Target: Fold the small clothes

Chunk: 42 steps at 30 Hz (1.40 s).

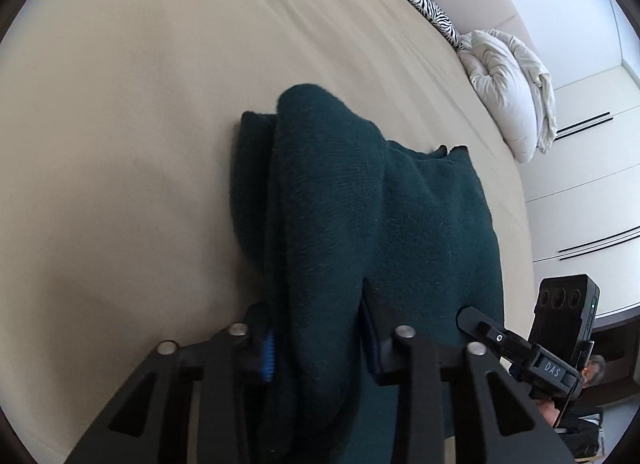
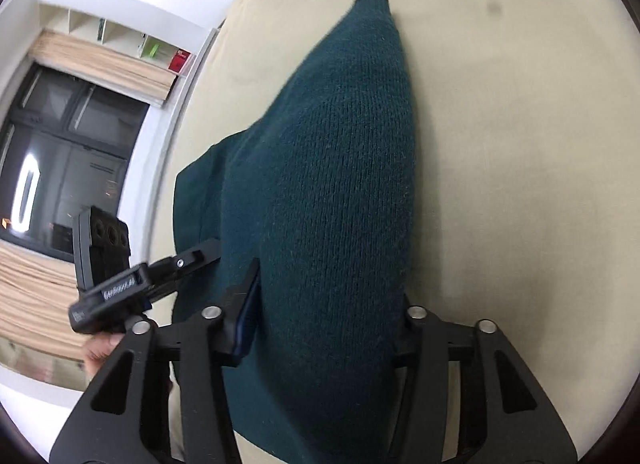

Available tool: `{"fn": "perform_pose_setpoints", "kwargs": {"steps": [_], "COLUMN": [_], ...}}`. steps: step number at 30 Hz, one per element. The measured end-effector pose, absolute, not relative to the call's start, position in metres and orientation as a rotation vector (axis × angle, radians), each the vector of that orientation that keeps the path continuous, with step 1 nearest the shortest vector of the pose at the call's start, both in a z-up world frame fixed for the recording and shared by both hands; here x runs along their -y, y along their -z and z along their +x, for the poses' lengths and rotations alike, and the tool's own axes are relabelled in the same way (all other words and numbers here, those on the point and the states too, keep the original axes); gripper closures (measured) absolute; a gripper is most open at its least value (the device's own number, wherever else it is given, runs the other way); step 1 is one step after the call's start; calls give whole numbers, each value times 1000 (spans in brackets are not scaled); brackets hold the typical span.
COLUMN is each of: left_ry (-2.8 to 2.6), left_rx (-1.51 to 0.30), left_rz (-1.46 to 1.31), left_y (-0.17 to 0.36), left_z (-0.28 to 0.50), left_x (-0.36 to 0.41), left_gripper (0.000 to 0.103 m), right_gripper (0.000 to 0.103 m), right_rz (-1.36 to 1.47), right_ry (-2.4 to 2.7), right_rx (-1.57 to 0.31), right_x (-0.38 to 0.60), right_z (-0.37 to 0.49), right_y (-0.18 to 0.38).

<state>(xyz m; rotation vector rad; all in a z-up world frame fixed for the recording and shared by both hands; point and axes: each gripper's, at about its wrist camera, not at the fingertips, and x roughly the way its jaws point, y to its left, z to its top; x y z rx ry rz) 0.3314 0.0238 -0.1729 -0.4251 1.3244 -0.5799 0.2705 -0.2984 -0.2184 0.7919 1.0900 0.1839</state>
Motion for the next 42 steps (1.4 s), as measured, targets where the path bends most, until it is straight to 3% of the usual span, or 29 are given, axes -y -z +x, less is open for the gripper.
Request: {"fn": "perform_pose_setpoints", "kwargs": {"steps": [6, 15, 21, 24, 26, 32, 35, 39, 42], "left_ry": [604, 682, 667, 620, 607, 554, 503, 483, 475], "left_rx": [-1296, -1215, -1240, -1250, -1211, -1186, -1146, -1106, -1074], "left_rz": [-431, -322, -175, -135, -102, -68, -10, 25, 60], "left_y": [148, 95, 127, 166, 160, 150, 147, 158, 157], "left_z": [302, 191, 131, 124, 117, 110, 97, 89, 85], "left_x": [-27, -30, -5, 7, 8, 10, 14, 8, 9], "left_gripper": [76, 77, 75, 61, 60, 52, 41, 34, 30], "right_gripper": [64, 65, 64, 57, 56, 49, 48, 48, 54], "right_rz": [752, 807, 863, 886, 1007, 989, 957, 901, 812], "right_ry": [-173, -277, -285, -205, -183, -93, -71, -75, -42], "right_rx": [-1039, -966, -959, -1050, -1022, -938, -894, -944, -968], "right_x": [287, 287, 286, 290, 304, 317, 315, 292, 280], "right_z": [252, 146, 64, 47, 33, -7, -40, -41, -50], "right_y": [184, 128, 143, 195, 227, 199, 177, 188, 208]}}
